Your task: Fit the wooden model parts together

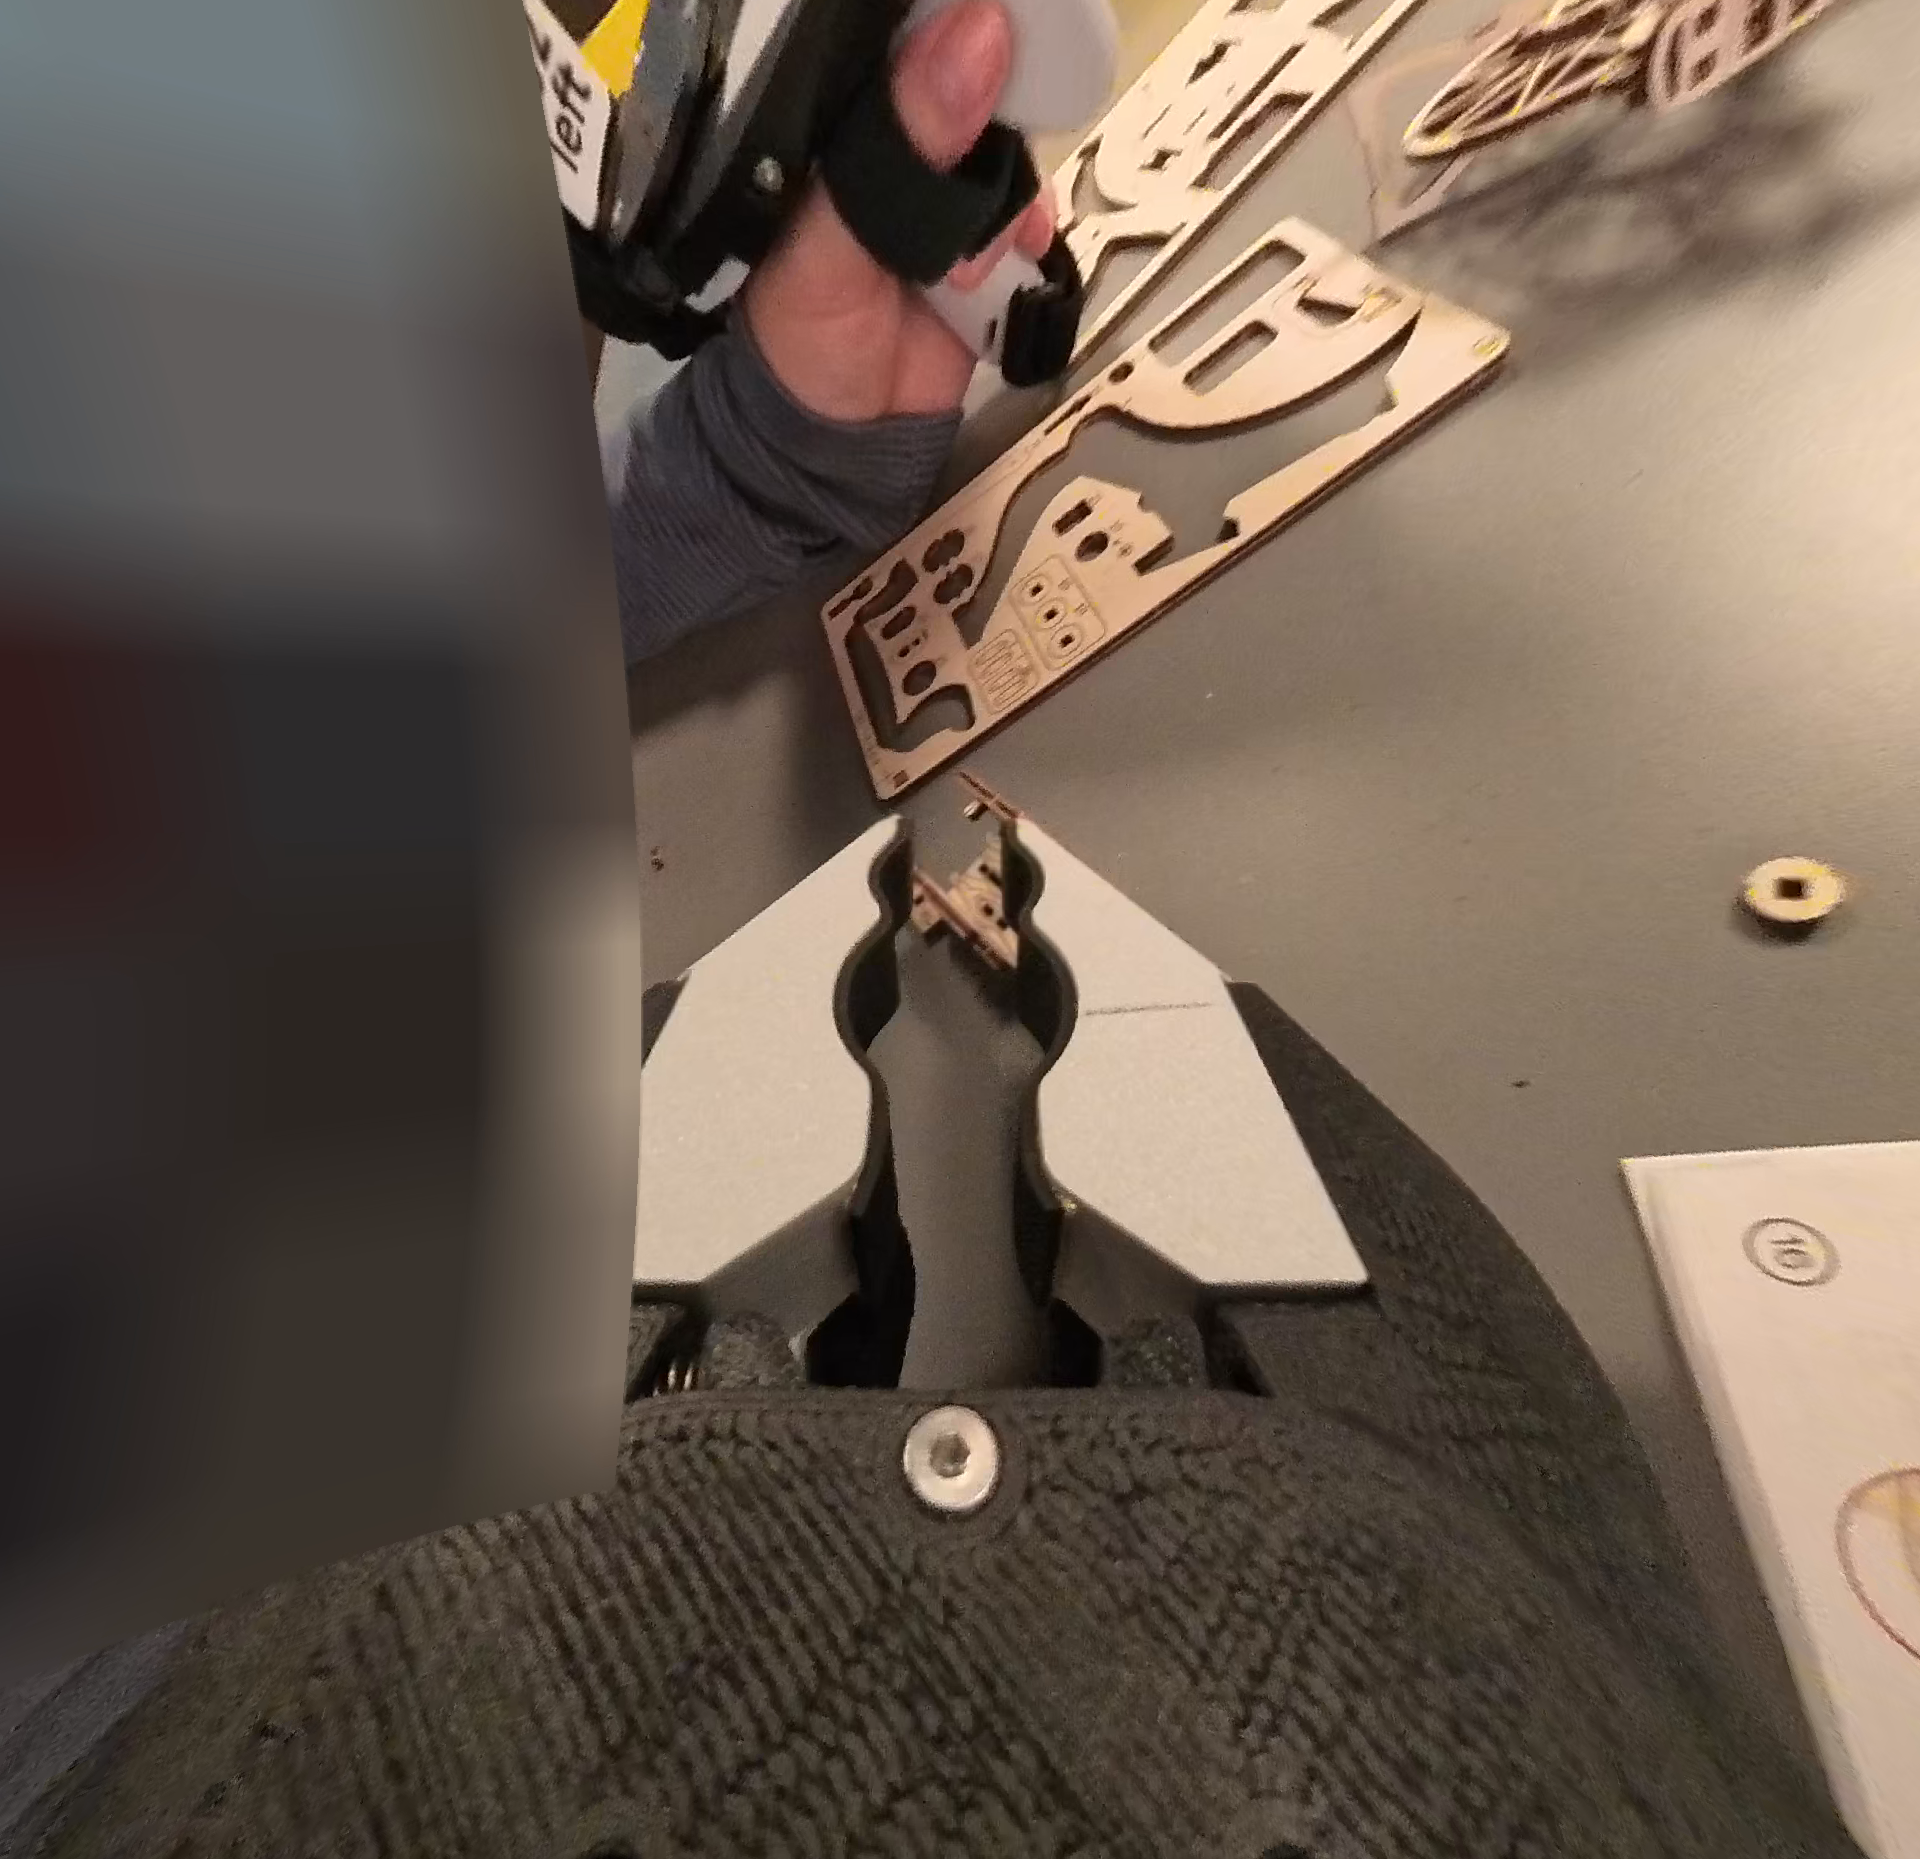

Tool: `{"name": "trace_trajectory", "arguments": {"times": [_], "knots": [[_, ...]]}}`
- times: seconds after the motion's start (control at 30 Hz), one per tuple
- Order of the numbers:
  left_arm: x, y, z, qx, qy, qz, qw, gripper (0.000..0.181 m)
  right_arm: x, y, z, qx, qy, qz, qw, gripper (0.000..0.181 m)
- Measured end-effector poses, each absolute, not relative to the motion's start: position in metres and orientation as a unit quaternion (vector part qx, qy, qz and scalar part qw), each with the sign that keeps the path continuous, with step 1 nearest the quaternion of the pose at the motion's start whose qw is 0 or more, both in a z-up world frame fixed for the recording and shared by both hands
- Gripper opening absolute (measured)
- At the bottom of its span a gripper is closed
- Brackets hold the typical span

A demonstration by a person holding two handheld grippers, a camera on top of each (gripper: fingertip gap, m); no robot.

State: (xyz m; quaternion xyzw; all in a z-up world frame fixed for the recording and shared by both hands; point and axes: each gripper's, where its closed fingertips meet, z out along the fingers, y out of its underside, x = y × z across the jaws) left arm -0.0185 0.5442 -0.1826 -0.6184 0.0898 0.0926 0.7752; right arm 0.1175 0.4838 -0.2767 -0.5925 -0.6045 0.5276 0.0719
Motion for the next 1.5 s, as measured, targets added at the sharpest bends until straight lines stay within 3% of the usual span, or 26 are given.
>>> {"name": "trace_trajectory", "arguments": {"times": [0.03, 0.37, 0.57, 0.77, 1.1, 1.5], "knots": [[-0.016, 0.544, -0.182, -0.617, 0.097, 0.092, 0.775, 0.000, 0.116, 0.487, -0.275, -0.591, -0.605, 0.526, 0.086, 0.015], [0.003, 0.546, -0.186, -0.616, 0.159, 0.126, 0.761, 0.000, 0.111, 0.491, -0.273, -0.506, -0.696, 0.456, 0.226, 0.023], [0.001, 0.546, -0.185, -0.617, 0.152, 0.123, 0.762, 0.000, 0.110, 0.491, -0.287, -0.510, -0.715, 0.427, 0.213, 0.019], [0.002, 0.546, -0.186, -0.617, 0.153, 0.123, 0.762, 0.000, 0.112, 0.494, -0.288, -0.524, -0.716, 0.412, 0.208, 0.002], [0.002, 0.547, -0.187, -0.619, 0.151, 0.120, 0.761, 0.000, 0.118, 0.523, -0.296, -0.671, -0.570, 0.458, 0.118, 0.002], [0.001, 0.547, -0.187, -0.620, 0.146, 0.116, 0.763, 0.000, 0.111, 0.548, -0.278, -0.646, -0.591, 0.413, 0.250, 0.024]]}}
